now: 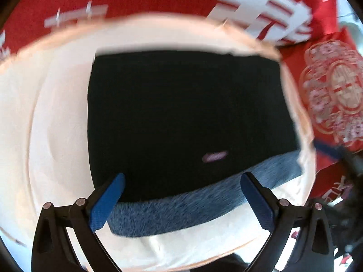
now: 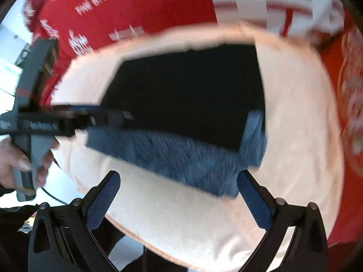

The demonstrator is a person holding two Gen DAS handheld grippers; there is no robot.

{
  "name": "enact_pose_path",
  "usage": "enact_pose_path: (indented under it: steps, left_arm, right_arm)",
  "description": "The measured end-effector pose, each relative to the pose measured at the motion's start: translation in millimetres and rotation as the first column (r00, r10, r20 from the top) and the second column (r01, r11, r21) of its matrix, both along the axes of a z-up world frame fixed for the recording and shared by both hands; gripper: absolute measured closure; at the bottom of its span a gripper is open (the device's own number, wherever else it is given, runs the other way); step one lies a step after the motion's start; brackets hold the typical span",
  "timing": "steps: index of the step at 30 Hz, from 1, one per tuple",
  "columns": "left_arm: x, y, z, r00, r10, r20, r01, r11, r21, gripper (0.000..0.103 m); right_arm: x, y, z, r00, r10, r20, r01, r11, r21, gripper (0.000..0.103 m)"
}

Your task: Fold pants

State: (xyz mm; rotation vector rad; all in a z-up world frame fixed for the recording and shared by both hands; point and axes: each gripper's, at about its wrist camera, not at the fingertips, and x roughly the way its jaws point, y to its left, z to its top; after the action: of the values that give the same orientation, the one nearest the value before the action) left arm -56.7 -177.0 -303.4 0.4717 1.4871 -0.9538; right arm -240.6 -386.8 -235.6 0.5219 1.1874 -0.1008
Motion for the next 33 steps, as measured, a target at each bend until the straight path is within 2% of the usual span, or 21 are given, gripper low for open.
enact_pose_path:
  steps: [2, 4, 6, 7, 8, 11, 14, 19, 23, 26, 30, 33]
  left_arm:
    - [0.7, 1.6, -5.1, 1.000, -0.013, 0.017, 0.013, 1.000, 0.014, 0.001]
    - [3.0, -2.1, -3.6, 1.000, -0.009, 0.016, 0.008, 1.000, 0.029, 0.001]
    - [3.9, -4.1, 3.4, 1.000, 0.001, 0.021, -0.002, 0.999, 0.039, 0.001]
    - [4.7, -4.2, 9.1, 0.999, 0.001, 0.041, -0.004, 0.999, 0.050, 0.001]
    - [5.2, -4.7, 14.2, 0.998, 0.003, 0.059, -0.007, 0.998, 0.055, 0.001]
    - [9.7, -0.8, 36.5, 0.993, 0.025, 0.117, -0.035, 0.996, 0.078, 0.001]
    - [12.5, 2.9, 59.9, 0.987, 0.057, 0.150, -0.075, 0.991, 0.115, 0.001]
    - [6.1, -3.1, 82.8, 0.978, 0.038, 0.204, -0.065, 0.990, 0.129, 0.001]
    - [6.3, -11.0, 92.4, 0.970, 0.031, 0.240, -0.068, 0.987, 0.148, 0.001]
    - [13.0, -10.6, 100.0, 0.970, 0.051, 0.236, -0.089, 0.984, 0.153, 0.001]
    - [24.1, -7.9, 109.9, 0.978, 0.093, 0.189, -0.113, 0.989, 0.099, 0.001]
    - [25.9, -8.8, 113.8, 0.972, 0.085, 0.220, -0.112, 0.988, 0.111, 0.001]
  right_arm:
    - [6.3, 2.1, 15.3, 0.998, 0.029, 0.059, -0.026, 0.999, -0.047, 0.000]
    - [22.1, 5.5, 17.0, 0.995, 0.076, 0.071, -0.070, 0.994, -0.078, 0.000]
    - [37.5, 8.2, 0.3, 0.994, 0.106, 0.013, -0.105, 0.992, -0.070, 0.000]
    - [44.0, 9.5, -16.8, 0.989, 0.128, -0.073, -0.132, 0.990, -0.049, 0.001]
    - [46.2, 10.8, -24.4, 0.983, 0.141, -0.117, -0.147, 0.988, -0.051, 0.001]
    - [50.1, 18.0, -10.1, 0.974, 0.166, -0.155, -0.181, 0.980, -0.088, 0.000]
    - [49.6, 18.2, 9.1, 0.969, 0.086, -0.230, -0.124, 0.980, -0.156, 0.000]
    - [47.9, 13.2, 32.5, 0.949, -0.093, -0.301, 0.033, 0.979, -0.200, 0.000]
    - [56.4, 10.4, 45.7, 0.933, -0.146, -0.328, 0.057, 0.963, -0.265, 0.000]
    - [60.6, 8.9, 52.0, 0.929, -0.145, -0.342, 0.066, 0.970, -0.233, 0.000]
    - [65.2, 7.4, 56.3, 0.927, -0.142, -0.347, 0.063, 0.972, -0.227, 0.000]
    - [64.7, 3.5, 61.7, 0.924, -0.161, -0.346, 0.087, 0.971, -0.221, 0.000]
